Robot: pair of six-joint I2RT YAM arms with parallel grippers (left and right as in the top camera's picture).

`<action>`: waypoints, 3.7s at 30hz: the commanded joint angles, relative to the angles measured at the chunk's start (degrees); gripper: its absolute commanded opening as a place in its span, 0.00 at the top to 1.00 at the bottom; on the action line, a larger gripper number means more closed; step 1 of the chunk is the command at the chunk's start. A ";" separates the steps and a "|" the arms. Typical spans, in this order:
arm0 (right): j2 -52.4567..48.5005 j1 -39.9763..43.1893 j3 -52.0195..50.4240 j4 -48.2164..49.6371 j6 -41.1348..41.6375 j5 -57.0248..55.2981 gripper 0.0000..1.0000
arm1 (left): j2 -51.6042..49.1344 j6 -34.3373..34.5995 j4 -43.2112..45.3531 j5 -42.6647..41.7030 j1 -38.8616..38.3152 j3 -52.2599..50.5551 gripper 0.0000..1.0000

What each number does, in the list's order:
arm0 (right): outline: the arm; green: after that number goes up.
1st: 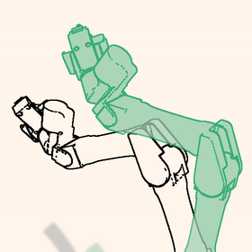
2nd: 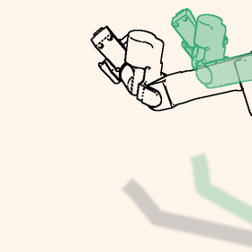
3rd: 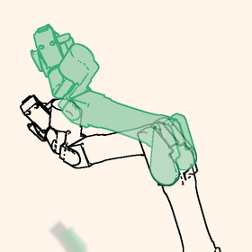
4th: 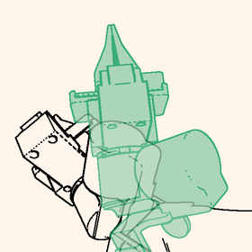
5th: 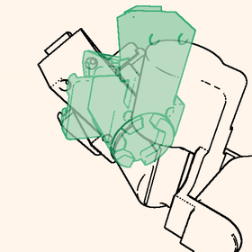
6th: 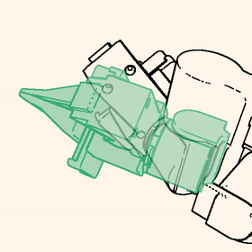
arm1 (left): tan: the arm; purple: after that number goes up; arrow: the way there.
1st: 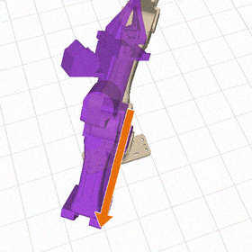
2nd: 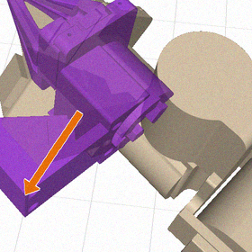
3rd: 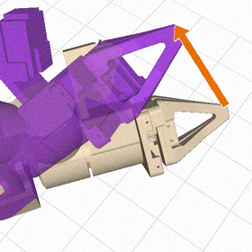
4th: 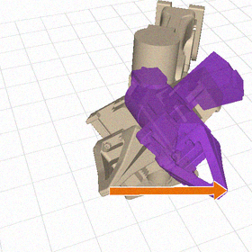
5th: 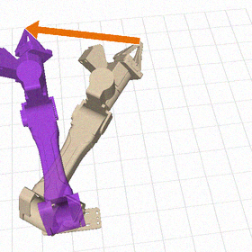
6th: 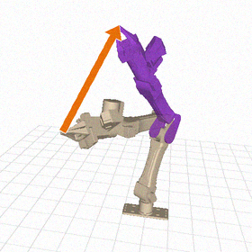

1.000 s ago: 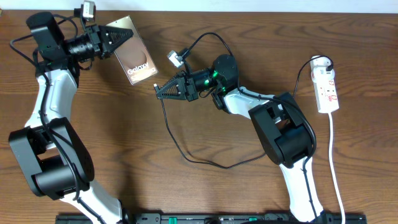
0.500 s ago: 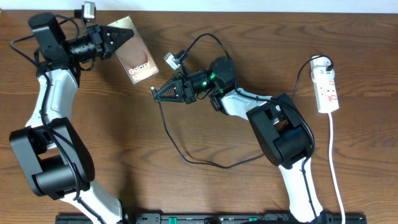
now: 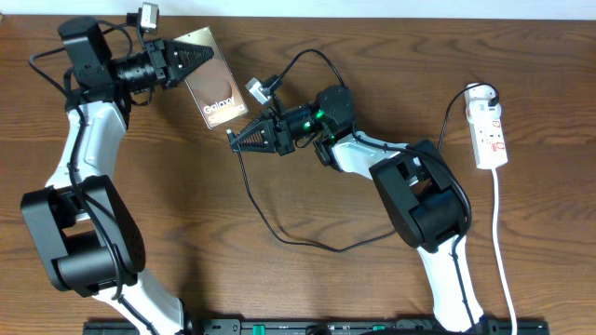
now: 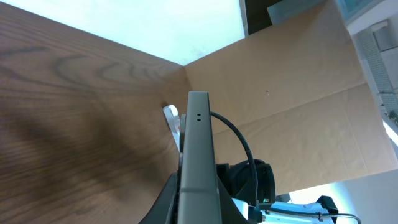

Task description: Plug charger to phone and switch on socket

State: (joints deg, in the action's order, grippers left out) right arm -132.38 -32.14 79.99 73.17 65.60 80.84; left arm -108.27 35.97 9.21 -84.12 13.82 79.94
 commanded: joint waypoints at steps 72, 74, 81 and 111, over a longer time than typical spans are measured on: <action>0.04 1.05 1.01 -2.03 1.05 -2.69 0.99 | 0.04 -2.78 -0.17 -5.92 -1.31 0.15 0.93; 0.04 1.16 1.01 -2.03 1.05 -2.69 0.99 | 0.04 -2.78 -0.17 -5.92 -1.31 0.13 0.92; 0.04 1.46 1.01 -2.01 1.25 -2.67 0.99 | 0.04 -2.82 -0.17 -5.92 -1.31 0.13 0.93; 0.04 1.84 1.01 -1.77 6.56 -5.29 0.99 | 0.04 -4.07 -0.17 -5.95 -1.33 0.09 0.93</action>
State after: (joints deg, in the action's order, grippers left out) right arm -132.38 -30.94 79.99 71.07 69.01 79.72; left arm -108.27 32.71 8.99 -87.31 12.73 79.94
